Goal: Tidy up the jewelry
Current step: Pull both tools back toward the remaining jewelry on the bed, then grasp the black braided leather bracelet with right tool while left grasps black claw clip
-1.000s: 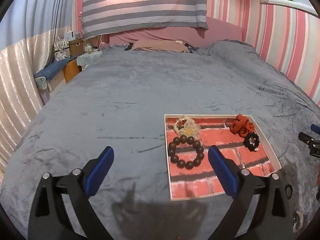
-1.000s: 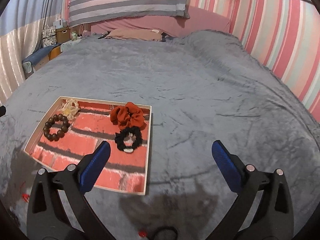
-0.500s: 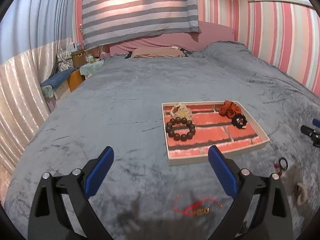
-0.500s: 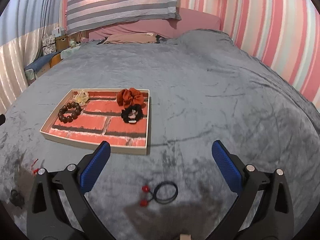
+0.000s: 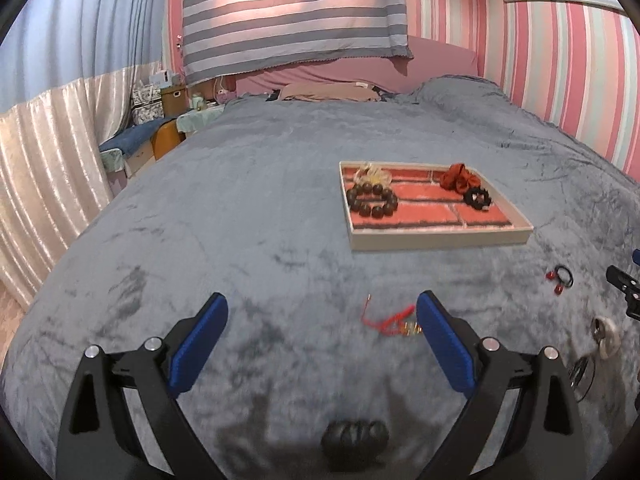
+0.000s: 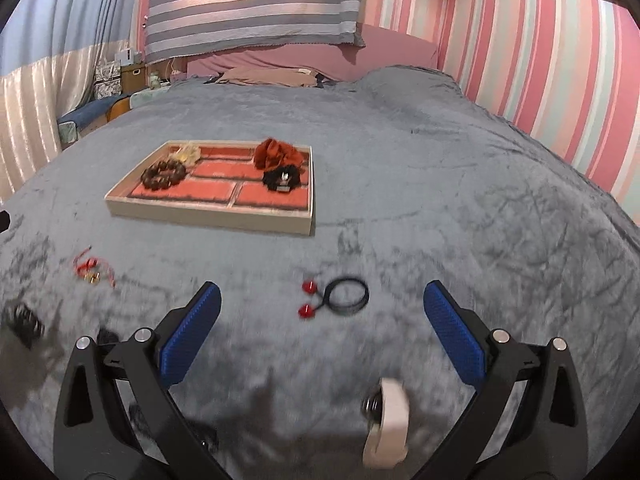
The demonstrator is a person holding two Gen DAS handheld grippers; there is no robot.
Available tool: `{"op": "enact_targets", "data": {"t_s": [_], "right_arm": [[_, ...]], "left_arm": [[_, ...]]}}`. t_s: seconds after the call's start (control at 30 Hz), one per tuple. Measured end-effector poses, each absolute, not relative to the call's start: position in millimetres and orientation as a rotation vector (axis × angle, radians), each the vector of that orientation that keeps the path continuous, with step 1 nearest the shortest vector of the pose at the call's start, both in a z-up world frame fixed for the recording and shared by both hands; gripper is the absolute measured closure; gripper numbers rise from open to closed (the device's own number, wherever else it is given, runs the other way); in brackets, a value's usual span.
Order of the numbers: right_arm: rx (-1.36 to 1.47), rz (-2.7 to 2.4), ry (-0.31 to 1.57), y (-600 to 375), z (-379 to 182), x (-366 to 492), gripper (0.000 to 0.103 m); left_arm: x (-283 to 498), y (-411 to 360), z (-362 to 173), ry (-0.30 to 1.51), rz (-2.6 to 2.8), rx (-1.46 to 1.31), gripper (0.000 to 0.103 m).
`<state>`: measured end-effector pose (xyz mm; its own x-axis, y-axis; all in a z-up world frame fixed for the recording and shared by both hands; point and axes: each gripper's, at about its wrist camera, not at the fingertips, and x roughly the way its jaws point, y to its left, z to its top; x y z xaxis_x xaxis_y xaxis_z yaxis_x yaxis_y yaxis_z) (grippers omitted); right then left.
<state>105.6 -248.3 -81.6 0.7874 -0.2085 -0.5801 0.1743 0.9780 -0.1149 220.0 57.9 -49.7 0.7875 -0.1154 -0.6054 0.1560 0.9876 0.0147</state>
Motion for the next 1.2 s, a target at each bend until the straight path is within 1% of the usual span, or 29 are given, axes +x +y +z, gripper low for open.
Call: {"op": "enact_targets", "data": {"t_s": [0.27, 0.47, 0.83, 1.07, 1.2], "right_arm": [[0.025, -0.181, 0.643, -249.5, -101.4, 64.6, 0.004], [0.057, -0.165, 0.637, -243.8, -111.0, 43.2, 0.004], [0.021, -0.129, 0.694, -219.3, -139.3, 40.1, 0.006], [0.003, -0.101, 0.763, -210.7, -156.9, 54.4, 0.021], [-0.015, -0.084, 0.795, -204.1, -164.4, 63.1, 0.034]], "left_arm": [[181.3, 59.8, -78.7, 0.66, -0.156, 0.027, 0.01], [166.3, 61.3, -93.4, 0.674, -0.158, 0.008, 0.01], [156.2, 56.9, -117.0, 0.696, -0.179, 0.013, 0.01], [165.3, 56.9, -132.9, 0.748, -0.199, 0.007, 0.01], [170.6, 55.6, -138.2, 0.768, -0.221, 0.006, 0.011]]}}
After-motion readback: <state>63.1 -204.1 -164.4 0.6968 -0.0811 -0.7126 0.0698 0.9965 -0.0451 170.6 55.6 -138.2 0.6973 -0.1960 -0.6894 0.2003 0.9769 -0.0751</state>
